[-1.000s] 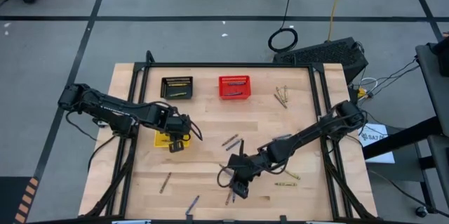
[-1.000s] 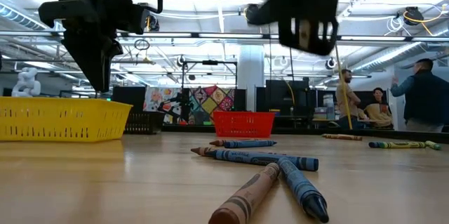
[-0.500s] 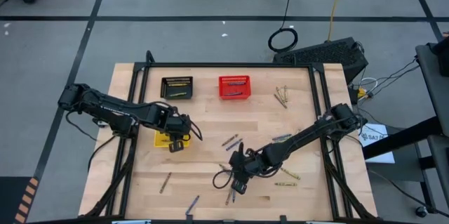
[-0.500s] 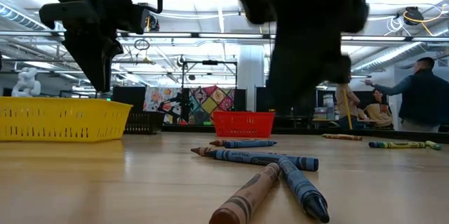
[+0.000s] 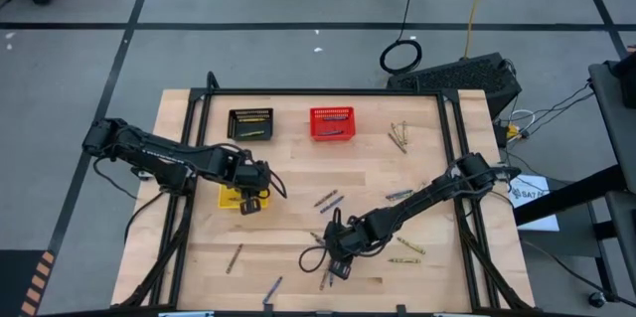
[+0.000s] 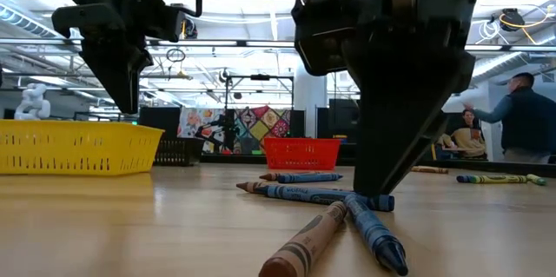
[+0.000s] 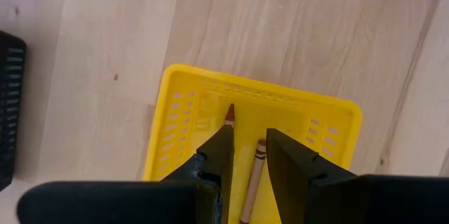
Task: Sort crayons
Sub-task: Put the blue crayon into the red basket
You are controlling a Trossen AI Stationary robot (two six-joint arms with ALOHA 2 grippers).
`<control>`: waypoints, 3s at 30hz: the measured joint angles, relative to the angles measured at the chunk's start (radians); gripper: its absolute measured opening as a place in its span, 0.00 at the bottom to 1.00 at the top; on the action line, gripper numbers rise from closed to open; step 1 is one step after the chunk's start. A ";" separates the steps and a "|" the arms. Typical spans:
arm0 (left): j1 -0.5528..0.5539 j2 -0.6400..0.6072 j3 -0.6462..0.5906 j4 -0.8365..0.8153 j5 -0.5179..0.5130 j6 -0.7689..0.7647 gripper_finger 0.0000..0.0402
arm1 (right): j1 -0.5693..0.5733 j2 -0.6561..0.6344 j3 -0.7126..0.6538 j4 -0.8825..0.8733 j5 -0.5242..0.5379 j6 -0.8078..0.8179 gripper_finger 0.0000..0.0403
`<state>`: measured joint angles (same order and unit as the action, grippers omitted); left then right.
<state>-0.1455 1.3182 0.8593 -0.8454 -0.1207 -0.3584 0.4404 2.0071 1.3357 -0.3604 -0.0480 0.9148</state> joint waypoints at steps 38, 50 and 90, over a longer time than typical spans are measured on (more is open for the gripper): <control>0.000 0.000 0.000 0.003 0.000 -0.001 0.21 | -0.008 0.044 0.003 -0.086 0.087 0.005 0.16; 0.000 0.000 0.000 0.003 0.000 -0.001 0.21 | -0.008 0.046 0.001 -0.100 0.096 -0.043 0.12; 0.000 0.000 0.000 0.003 0.000 -0.001 0.21 | -0.139 -0.131 -0.003 -0.154 0.109 -0.261 0.00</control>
<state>-0.1455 1.3182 0.8593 -0.8429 -0.1204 -0.3589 0.3017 1.8763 1.3331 -0.5146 0.0608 0.6538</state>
